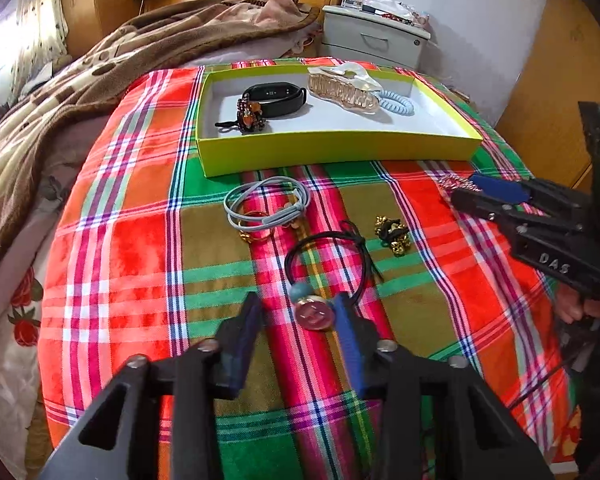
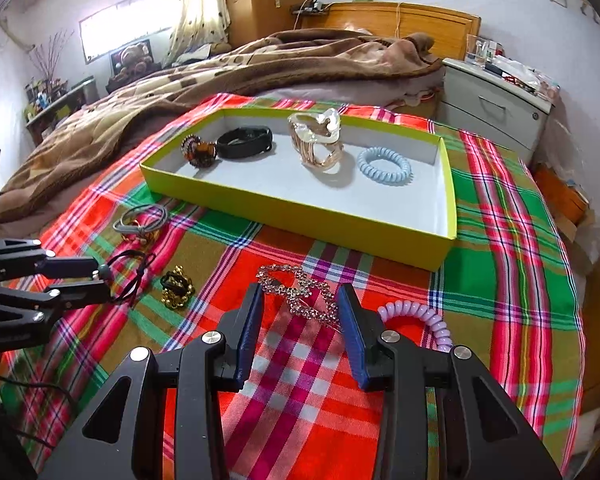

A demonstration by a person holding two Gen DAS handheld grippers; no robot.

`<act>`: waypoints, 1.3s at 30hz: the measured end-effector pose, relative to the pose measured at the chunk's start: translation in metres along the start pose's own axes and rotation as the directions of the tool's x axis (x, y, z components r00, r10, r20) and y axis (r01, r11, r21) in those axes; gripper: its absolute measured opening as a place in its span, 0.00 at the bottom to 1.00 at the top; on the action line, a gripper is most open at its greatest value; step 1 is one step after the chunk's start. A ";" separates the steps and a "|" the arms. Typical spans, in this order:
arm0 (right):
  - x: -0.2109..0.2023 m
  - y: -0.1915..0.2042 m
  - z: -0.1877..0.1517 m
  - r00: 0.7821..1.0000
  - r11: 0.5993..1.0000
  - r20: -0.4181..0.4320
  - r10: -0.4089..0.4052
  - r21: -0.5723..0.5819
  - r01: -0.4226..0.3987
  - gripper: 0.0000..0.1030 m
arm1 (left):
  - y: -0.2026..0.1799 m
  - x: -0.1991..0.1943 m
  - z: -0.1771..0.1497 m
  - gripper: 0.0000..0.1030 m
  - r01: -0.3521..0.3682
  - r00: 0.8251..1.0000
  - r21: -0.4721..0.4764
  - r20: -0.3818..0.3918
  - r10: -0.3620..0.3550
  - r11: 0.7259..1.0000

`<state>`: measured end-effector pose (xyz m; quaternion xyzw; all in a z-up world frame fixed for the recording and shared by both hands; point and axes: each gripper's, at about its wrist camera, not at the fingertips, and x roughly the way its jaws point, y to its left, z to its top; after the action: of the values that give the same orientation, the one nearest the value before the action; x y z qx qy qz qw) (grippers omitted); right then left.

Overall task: Organize jewelry
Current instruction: 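Grasp black charm hair tie with left tool while right tool grasps pink rhinestone clip, then carry the charm hair tie with left tool while right tool carries rhinestone clip into box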

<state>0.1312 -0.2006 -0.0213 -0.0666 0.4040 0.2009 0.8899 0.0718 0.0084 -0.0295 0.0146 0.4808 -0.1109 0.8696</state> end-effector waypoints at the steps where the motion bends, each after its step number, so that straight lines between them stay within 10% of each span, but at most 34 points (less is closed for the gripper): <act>1: -0.001 0.000 0.000 1.000 1.000 0.003 0.002 0.002 -0.002 0.38 | 0.001 0.001 0.001 0.27 0.000 1.000 -0.001 0.001 0.000 1.000; 39: -0.033 -0.022 0.039 0.989 0.995 0.127 -0.071 0.085 0.060 0.38 | 0.012 -0.051 0.074 0.21 0.108 0.969 0.014 0.222 -0.108 0.994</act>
<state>0.1475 -0.2194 0.0277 -0.0305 0.3504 0.1589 0.9225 0.1096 0.0192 0.0522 -0.0233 0.3804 -0.1595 0.9107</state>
